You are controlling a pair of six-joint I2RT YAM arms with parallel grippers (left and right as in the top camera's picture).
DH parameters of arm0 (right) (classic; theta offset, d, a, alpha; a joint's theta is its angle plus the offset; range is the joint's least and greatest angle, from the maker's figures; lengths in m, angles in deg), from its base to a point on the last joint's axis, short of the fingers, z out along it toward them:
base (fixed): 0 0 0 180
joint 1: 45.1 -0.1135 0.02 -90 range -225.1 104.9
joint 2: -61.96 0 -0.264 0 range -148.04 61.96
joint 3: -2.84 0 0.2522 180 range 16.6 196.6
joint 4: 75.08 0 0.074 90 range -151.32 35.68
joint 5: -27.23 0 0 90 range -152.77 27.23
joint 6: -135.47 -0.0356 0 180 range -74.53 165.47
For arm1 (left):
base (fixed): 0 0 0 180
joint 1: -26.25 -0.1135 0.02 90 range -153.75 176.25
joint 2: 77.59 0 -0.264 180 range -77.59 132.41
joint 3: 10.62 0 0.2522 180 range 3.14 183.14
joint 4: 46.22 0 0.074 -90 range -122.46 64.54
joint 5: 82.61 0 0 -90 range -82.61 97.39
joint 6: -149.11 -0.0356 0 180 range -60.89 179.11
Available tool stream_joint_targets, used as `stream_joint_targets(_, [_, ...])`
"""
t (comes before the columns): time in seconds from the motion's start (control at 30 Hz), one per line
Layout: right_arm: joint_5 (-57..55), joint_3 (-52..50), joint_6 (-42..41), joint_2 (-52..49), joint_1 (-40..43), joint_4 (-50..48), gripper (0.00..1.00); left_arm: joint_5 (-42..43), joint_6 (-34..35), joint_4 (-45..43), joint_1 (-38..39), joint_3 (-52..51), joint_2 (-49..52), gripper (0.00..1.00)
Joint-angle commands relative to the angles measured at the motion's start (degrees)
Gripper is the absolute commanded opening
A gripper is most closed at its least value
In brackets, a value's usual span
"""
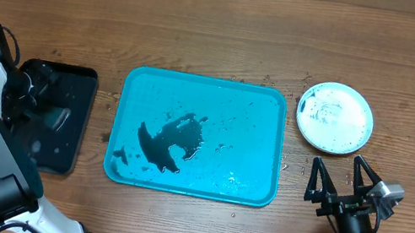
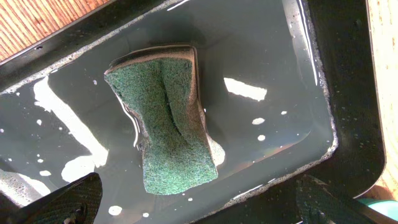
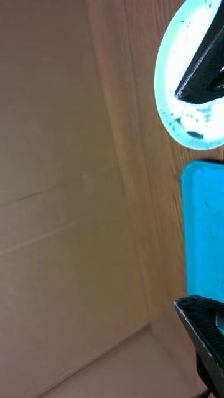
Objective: Clean dirty plates on tray and stack at the side
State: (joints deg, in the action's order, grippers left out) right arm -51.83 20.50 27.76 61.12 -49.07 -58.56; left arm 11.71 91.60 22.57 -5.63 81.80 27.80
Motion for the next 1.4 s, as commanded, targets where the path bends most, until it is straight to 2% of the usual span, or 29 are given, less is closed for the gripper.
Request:
stream_joint_targets(0.0, [-1.05,-1.95,0.44,0.68,1.49,-1.92,1.00,0.15,-0.15,-0.04,0.02,-0.44,-1.22,1.00])
stream_joint_targets(0.27, [-7.30,-3.45,0.44,0.68,2.60,-4.39,1.00,0.15,-0.15,-0.04,0.02,-0.44,-1.22,1.00])
stream_joint_targets(0.47, [-11.17,-3.45,0.44,0.68,4.52,0.85,1.00,0.15,-0.15,-0.04,0.02,-0.44,-1.22,1.00])
stream_joint_targets(0.73, [-11.13,-3.45,10.78,0.70,5.60,2.12,1.00,0.15,-0.15,-0.04,0.02,-0.44,-1.22,1.00])
stream_joint_targets(1.37, [-11.08,-3.45,10.69,0.68,5.42,2.05,1.00,0.15,-0.15,-0.04,0.02,-0.44,-1.22,1.00])
